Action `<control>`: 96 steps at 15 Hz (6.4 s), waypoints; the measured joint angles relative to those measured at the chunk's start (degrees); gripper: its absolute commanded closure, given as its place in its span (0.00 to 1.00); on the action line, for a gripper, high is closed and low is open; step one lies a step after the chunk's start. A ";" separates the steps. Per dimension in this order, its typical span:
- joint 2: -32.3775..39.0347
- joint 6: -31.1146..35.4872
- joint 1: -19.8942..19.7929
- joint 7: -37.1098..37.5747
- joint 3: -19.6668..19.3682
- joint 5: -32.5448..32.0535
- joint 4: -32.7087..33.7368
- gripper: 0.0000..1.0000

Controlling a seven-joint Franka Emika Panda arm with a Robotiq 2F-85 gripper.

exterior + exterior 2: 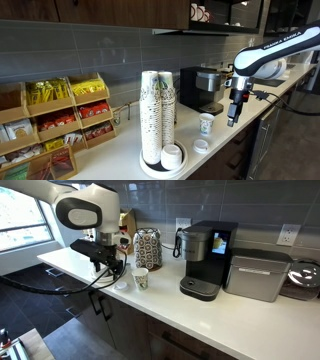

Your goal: Put the white lid on the pile of lids on the tray

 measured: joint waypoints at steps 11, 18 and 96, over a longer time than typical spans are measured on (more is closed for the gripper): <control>-0.62 9.41 1.27 0.10 3.23 3.85 -6.76 0.00; 2.87 17.54 4.10 1.40 8.72 3.38 -6.81 0.00; 21.31 41.41 2.94 38.94 13.40 -11.10 -3.50 0.02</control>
